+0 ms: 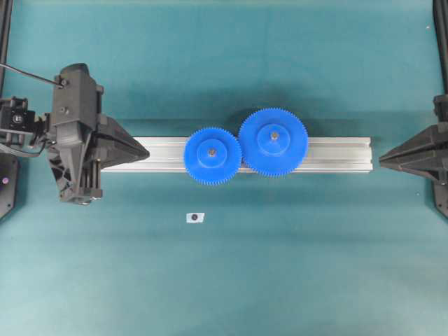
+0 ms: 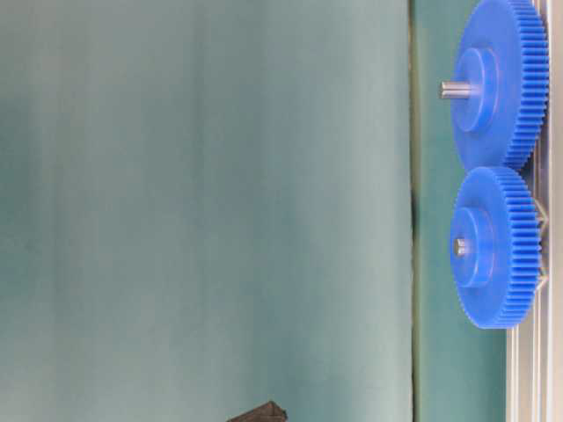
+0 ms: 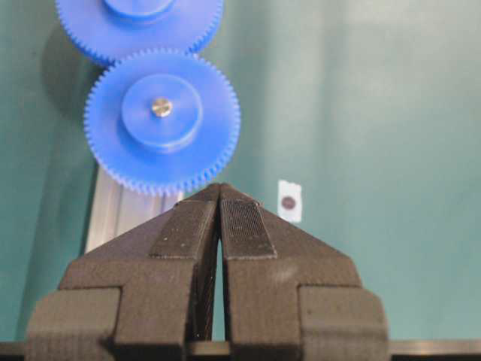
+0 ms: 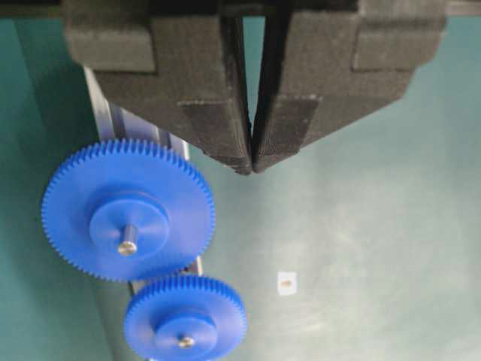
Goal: Find the location of the shaft and insert the small gear.
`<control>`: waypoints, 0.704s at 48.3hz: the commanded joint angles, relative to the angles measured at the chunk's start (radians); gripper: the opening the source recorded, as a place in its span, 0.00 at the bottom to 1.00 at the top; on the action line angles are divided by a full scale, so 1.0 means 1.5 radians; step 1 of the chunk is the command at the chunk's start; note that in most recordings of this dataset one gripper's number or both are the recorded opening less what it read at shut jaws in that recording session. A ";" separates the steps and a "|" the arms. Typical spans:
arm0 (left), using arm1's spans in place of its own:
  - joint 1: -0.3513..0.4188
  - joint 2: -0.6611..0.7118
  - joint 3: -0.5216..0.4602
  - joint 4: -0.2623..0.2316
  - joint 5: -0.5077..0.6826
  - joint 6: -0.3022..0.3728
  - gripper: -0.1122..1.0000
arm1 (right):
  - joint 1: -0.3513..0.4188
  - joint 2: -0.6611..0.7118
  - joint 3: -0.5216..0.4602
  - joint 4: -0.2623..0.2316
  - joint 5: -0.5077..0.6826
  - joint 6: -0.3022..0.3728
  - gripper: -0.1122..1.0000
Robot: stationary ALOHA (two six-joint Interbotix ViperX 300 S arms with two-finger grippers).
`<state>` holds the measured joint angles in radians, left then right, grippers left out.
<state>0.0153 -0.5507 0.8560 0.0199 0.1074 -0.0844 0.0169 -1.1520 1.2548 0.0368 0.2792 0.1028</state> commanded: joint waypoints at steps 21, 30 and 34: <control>-0.009 -0.006 -0.010 0.002 -0.009 -0.001 0.10 | 0.001 0.004 -0.006 -0.002 -0.002 0.003 0.21; -0.009 -0.006 -0.009 0.002 -0.009 -0.001 0.10 | 0.001 0.004 -0.006 -0.002 -0.002 0.003 0.21; -0.009 -0.006 -0.009 0.002 -0.009 -0.001 0.10 | 0.001 0.004 -0.006 -0.002 -0.002 0.003 0.21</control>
